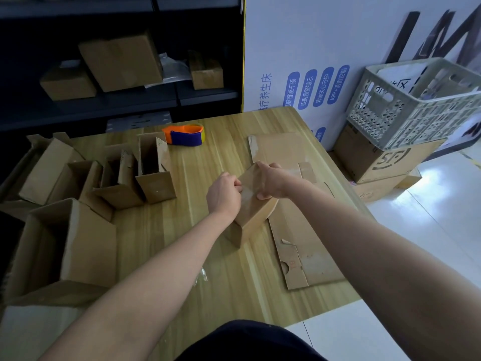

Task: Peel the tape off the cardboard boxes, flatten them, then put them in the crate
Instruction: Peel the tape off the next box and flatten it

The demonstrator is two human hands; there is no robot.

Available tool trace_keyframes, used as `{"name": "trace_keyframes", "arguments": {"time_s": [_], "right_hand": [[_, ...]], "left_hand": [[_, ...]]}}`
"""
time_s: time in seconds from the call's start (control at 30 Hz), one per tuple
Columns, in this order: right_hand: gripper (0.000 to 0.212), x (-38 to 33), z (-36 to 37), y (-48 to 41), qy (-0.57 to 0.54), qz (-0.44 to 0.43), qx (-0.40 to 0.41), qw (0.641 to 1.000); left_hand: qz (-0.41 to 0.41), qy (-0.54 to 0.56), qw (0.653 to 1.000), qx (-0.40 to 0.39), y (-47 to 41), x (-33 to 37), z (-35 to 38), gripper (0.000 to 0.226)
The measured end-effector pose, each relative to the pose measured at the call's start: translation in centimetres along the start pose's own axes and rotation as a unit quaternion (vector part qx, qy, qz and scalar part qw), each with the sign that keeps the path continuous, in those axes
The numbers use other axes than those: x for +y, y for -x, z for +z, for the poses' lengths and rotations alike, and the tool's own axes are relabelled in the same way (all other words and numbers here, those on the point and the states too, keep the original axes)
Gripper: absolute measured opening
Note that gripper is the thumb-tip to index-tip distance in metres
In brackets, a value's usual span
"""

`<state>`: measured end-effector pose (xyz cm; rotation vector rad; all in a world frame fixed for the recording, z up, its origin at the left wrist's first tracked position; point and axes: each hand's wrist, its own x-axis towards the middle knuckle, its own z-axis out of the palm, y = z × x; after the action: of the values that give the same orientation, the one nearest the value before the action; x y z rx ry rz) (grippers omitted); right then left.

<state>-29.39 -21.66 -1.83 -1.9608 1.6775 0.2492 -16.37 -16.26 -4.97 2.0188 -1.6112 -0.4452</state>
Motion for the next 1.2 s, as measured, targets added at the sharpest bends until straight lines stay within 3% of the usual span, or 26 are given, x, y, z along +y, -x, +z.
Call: {"name": "trace_keyframes", "arguments": {"time_s": [0.23, 0.33, 0.47, 0.63, 0.83, 0.87, 0.97, 1.0, 1.13, 1.2], "right_hand": [[0.090, -0.5, 0.0, 0.2, 0.004, 0.011, 0.004, 1.000], [0.085, -0.6, 0.1, 0.1, 0.010, 0.019, 0.014, 1.000], [0.087, -0.8, 0.0, 0.0, 0.029, 0.025, 0.009, 0.999], [0.090, -1.2, -0.2, 0.1, 0.050, 0.044, 0.004, 0.998], [0.085, -2.0, -0.1, 0.0, 0.056, 0.066, 0.011, 0.996], [0.085, -2.1, 0.0, 0.1, 0.057, 0.068, 0.012, 0.996], [0.084, -2.4, 0.0, 0.5, 0.081, 0.068, 0.014, 0.994], [0.087, -2.6, -0.1, 0.7, 0.103, 0.054, 0.019, 0.993], [0.119, -4.2, -0.2, 1.4, 0.199, -0.107, -0.037, 0.973], [0.131, -5.3, 0.1, 1.8, 0.219, -0.149, -0.061, 0.962]], "left_hand": [[0.084, -0.095, 0.991, -0.050, -0.7, -0.5, 0.2, 0.014], [0.121, -0.088, 0.986, -0.078, -0.7, -1.4, 0.0, 0.009], [0.097, 0.065, 0.988, -0.098, 0.4, -3.0, -0.5, 0.020], [0.050, 0.273, 0.956, -0.094, 2.0, -3.6, -2.1, 0.023], [-0.077, 0.486, 0.870, -0.037, 3.1, -5.6, -3.9, 0.026], [-0.125, 0.527, 0.840, -0.034, 3.2, -5.9, -3.9, 0.027], [-0.279, 0.668, 0.689, -0.033, 3.5, -6.6, -3.4, 0.033], [-0.304, 0.689, 0.658, -0.031, 3.6, -6.6, -3.3, 0.033], [-0.318, 0.716, 0.621, -0.033, 3.1, -5.2, -4.1, 0.035], [-0.310, 0.744, 0.591, -0.034, 2.5, -4.6, -5.0, 0.034]]}}
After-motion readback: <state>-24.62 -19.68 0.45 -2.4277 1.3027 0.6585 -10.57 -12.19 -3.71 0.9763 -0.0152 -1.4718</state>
